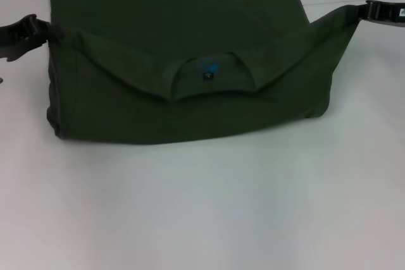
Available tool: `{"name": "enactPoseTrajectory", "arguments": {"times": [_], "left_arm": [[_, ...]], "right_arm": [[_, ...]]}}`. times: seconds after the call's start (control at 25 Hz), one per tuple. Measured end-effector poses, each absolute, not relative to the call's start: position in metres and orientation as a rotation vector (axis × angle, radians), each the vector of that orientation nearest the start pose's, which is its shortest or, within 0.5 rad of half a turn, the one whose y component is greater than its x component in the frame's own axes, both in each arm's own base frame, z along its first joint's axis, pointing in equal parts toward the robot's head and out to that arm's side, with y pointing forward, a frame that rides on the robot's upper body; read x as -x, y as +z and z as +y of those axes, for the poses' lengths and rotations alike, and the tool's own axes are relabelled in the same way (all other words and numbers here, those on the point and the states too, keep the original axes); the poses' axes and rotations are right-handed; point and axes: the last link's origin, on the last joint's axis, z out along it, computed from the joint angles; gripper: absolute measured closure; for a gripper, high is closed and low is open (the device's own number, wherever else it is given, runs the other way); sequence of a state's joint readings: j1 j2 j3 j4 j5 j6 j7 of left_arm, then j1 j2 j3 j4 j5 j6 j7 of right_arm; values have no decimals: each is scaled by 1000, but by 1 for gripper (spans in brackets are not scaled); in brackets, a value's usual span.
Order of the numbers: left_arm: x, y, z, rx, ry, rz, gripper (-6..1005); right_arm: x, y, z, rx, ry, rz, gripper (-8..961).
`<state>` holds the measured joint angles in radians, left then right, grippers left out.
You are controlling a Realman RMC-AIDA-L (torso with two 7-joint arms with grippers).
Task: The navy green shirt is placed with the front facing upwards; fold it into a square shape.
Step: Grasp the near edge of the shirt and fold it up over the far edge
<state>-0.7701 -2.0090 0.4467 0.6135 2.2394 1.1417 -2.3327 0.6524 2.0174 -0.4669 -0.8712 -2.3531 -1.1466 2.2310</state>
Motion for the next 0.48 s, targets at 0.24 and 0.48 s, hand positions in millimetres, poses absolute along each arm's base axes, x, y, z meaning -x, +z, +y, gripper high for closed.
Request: {"name": "enactPoseTrajectory", "arguments": {"times": [0.24,0.48], "left_arm": [[259,56,438,1958,-743,-1629,989],[259,57,439,1957,-738,-1623,982]], "right_arm": [[-290,104,424,1942,479,1309,918],[-287,101,428,1945,460,1289,918]]}}
